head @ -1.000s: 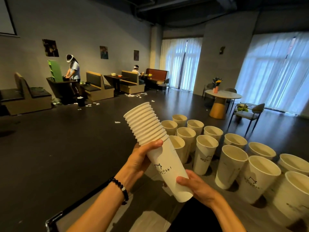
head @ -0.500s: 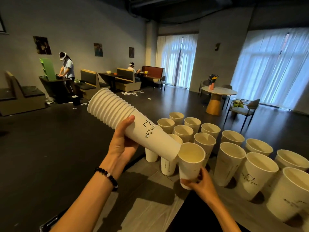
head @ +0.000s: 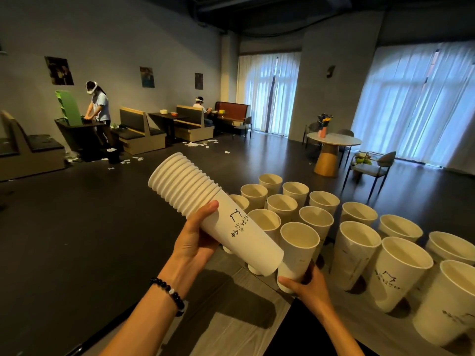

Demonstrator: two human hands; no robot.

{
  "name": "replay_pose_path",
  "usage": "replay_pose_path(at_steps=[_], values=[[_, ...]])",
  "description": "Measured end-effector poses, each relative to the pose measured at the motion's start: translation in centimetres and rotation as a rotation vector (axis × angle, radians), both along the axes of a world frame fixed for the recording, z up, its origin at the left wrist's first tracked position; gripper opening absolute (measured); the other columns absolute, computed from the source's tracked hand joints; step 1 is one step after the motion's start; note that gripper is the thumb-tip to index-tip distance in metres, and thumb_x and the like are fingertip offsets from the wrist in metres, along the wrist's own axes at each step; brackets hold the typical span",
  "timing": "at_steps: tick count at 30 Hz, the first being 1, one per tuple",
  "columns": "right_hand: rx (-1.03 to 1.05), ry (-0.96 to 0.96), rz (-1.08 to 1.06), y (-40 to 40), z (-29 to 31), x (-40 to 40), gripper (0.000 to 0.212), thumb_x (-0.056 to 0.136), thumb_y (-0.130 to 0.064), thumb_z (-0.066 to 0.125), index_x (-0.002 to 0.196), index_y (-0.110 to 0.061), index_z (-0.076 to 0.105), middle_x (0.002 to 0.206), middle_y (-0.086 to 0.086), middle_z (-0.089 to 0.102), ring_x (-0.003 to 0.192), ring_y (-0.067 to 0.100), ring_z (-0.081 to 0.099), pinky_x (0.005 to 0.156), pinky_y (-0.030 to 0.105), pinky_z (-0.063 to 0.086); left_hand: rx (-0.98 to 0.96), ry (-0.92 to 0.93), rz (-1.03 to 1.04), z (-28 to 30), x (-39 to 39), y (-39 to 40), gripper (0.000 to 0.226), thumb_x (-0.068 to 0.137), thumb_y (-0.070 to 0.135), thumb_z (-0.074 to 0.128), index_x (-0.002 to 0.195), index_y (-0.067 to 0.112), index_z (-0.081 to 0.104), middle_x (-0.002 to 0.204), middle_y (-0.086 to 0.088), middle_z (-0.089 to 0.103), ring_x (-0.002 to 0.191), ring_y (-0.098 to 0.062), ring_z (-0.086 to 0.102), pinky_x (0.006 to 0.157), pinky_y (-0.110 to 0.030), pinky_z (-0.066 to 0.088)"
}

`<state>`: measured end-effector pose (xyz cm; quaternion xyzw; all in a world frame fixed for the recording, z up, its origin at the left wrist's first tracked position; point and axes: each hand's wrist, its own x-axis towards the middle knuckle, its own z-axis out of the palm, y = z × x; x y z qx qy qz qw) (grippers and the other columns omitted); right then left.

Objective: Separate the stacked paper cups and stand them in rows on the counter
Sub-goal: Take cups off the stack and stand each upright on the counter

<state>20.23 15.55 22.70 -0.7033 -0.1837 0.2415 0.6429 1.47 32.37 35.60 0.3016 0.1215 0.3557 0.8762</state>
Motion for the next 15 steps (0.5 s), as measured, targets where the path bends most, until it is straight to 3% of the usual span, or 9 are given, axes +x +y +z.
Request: replay_pose_path(at_steps=[3,6,9,12,15], values=[[-0.076,-0.020,-0.002,-0.4,-0.2,0.2,0.092,0.062,-0.011,0.090,0.141,-0.013,0.043,0.140,0.009,0.052,0.131,0.033,0.047,0.107,0.051,0.039,0.029,0.019,-0.025,-0.1,0.3,-0.6,0.103,0.030,0.021,0.101,0.126,0.013,0.063,0.130,-0.018,0.066,0.122,-0.035,0.062,0.106,-0.062,0.043],[-0.102,-0.009,-0.038,-1.3,0.0,0.1,0.096,0.058,-0.006,0.091,0.140,-0.013,0.043,0.127,-0.004,0.051,0.130,0.029,0.047,0.106,0.048,0.040,0.055,0.025,-0.083,-0.3,0.8,-1.5,0.105,0.028,0.025,0.103,0.125,0.012,0.064,0.129,-0.019,0.066,0.121,-0.035,0.063,0.107,-0.061,0.042],[-0.185,-0.034,-0.084,-2.3,0.2,-0.3,0.095,0.047,-0.009,0.095,0.129,-0.016,0.047,0.118,-0.003,0.052,0.117,0.028,0.055,0.096,0.043,0.050,0.061,0.003,-0.175,-0.2,1.5,-2.7,0.109,0.032,0.026,0.103,0.131,0.012,0.060,0.133,-0.020,0.063,0.124,-0.037,0.061,0.107,-0.061,0.042],[-0.271,-0.155,-0.142,-3.6,0.1,-0.2,0.055,0.057,-0.007,0.091,0.099,-0.011,0.056,0.096,0.010,0.064,0.084,0.022,0.062,0.074,0.035,0.056,0.069,-0.003,-0.279,0.2,2.5,-4.8,0.112,0.036,0.030,0.102,0.137,0.010,0.056,0.134,-0.021,0.062,0.124,-0.037,0.060,0.107,-0.059,0.044],[-0.235,-0.237,-0.156,-5.0,1.4,-0.3,0.013,0.076,0.003,0.074,0.083,-0.002,0.064,0.079,0.010,0.065,0.074,0.021,0.058,0.062,0.021,0.047,0.138,0.007,-0.356,0.4,3.5,-7.0,0.112,0.038,0.031,0.102,0.138,0.009,0.055,0.132,-0.022,0.063,0.121,-0.038,0.062,0.102,-0.055,0.049]])
